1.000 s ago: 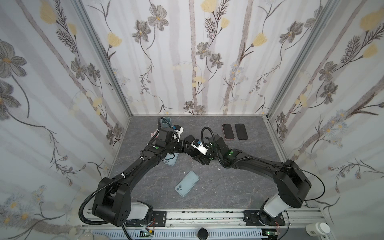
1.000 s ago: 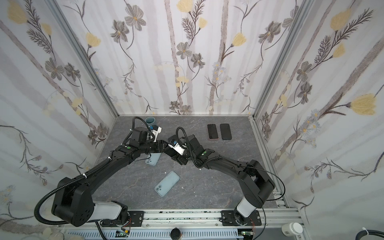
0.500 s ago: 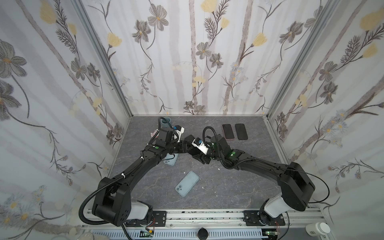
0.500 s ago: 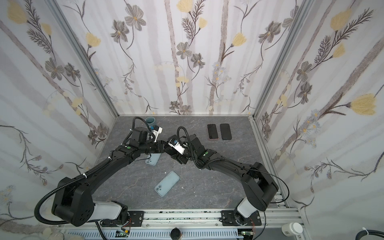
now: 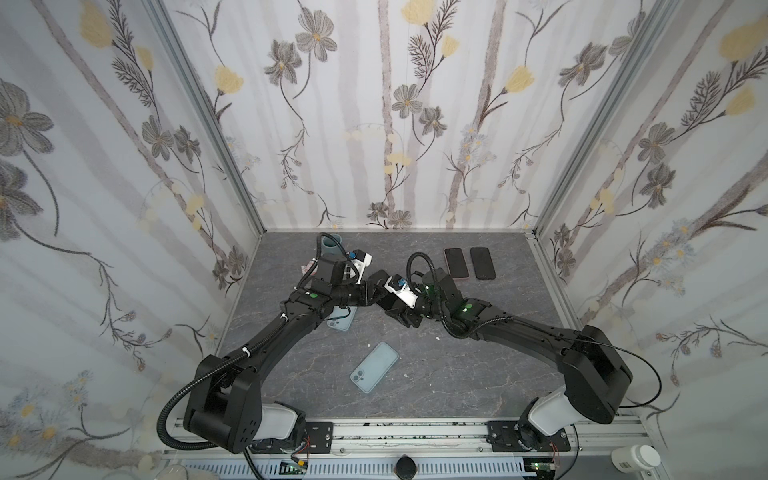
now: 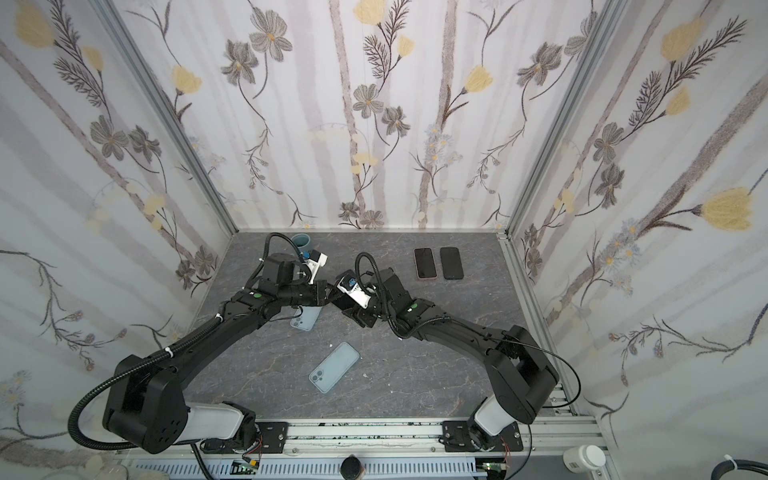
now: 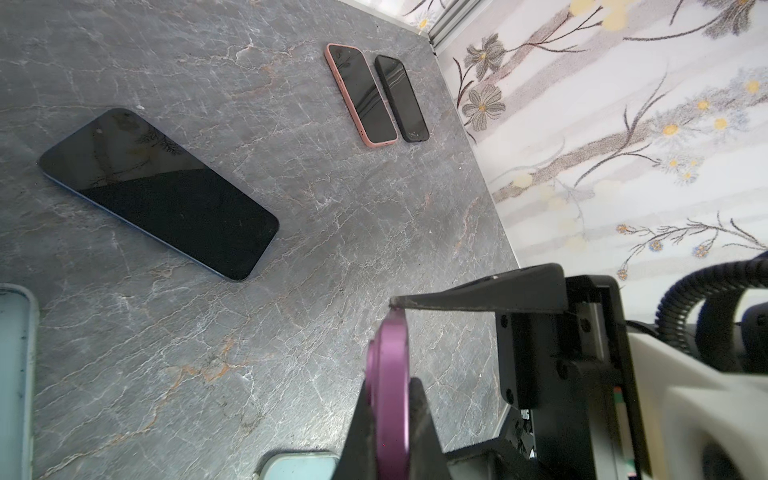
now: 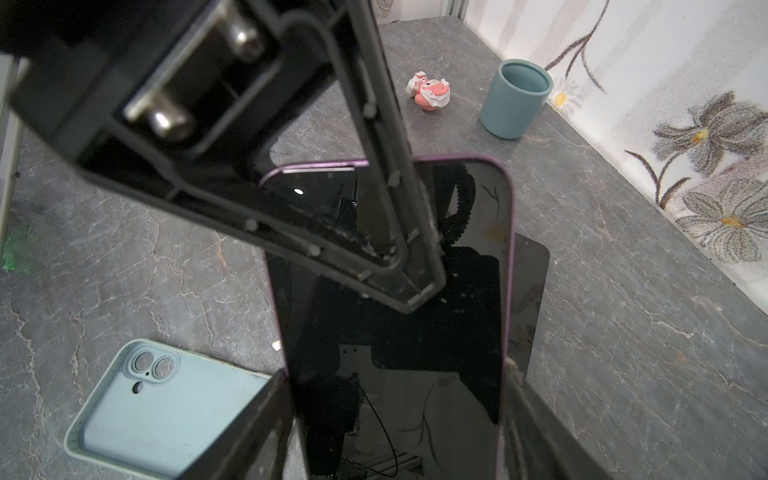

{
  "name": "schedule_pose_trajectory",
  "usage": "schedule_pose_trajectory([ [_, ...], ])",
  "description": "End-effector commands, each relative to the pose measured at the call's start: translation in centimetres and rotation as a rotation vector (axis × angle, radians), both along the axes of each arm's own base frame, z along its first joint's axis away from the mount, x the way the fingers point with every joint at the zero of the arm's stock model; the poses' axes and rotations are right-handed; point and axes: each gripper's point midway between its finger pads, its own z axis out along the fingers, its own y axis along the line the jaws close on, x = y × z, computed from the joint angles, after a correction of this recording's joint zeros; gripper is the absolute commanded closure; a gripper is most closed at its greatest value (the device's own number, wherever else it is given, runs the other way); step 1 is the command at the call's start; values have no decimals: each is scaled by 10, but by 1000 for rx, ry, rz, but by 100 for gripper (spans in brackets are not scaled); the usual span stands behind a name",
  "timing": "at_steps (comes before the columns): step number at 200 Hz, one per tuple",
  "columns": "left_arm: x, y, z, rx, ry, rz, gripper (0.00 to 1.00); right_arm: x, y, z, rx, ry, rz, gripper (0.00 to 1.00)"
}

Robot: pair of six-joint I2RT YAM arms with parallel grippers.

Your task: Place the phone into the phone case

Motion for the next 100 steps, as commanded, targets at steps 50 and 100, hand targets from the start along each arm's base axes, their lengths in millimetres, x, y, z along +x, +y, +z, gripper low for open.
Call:
schedule_pose_trajectory([
  [50,11,7,40,-48,-157,75,100,14,1,49,151,-46,-98,15],
  [100,5,27,104,-127,-337,197,100,-6,-13,128,381,-77,-112,0],
])
